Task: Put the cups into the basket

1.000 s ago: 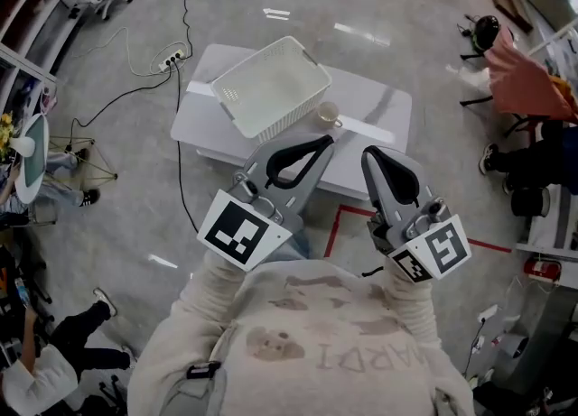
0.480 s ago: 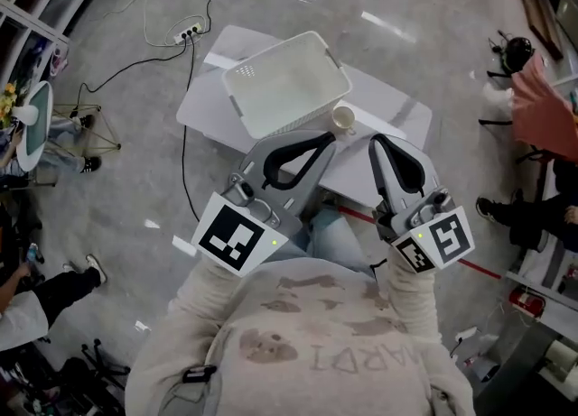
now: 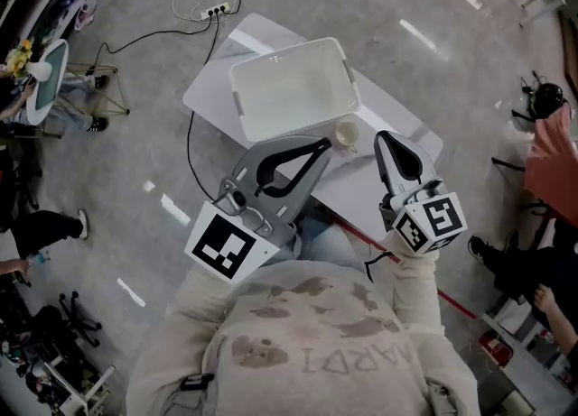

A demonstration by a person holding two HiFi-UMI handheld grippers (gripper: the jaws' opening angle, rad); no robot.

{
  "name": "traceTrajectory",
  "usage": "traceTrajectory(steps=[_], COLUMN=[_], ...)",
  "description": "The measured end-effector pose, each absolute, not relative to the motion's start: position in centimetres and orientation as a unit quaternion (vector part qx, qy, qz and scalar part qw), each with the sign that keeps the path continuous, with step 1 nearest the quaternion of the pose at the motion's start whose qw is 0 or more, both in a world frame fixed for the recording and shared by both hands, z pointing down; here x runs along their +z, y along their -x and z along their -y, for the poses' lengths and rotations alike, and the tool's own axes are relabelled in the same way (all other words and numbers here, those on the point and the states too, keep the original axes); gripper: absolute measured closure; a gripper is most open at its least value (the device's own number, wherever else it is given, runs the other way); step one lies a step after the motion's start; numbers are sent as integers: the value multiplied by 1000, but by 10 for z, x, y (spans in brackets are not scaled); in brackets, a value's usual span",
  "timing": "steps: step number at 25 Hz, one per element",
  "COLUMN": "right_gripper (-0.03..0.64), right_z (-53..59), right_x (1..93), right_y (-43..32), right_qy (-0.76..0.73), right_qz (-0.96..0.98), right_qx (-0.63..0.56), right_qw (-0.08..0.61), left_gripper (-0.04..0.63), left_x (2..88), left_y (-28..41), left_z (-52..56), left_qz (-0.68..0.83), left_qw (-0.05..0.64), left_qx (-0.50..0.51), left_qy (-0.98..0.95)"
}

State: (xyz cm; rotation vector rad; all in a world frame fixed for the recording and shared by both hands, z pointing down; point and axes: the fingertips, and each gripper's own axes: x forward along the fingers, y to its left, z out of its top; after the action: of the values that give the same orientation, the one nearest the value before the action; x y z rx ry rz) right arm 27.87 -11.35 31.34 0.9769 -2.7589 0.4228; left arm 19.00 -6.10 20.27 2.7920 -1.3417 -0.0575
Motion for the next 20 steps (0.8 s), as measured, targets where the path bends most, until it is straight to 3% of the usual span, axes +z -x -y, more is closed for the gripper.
traceTrajectory(steps=[20], right_gripper=[568], right_z=[175], right_x=[586], right_y=[-301], right_qy=[-318], right_qz=[866], right_qx=[263], right_qw=[284], left_gripper=[594], left_x=[320], left_y=[-212], left_z=[125], left_qz=[426], left_qw=[60], left_qx=[34], left_qy=[-902])
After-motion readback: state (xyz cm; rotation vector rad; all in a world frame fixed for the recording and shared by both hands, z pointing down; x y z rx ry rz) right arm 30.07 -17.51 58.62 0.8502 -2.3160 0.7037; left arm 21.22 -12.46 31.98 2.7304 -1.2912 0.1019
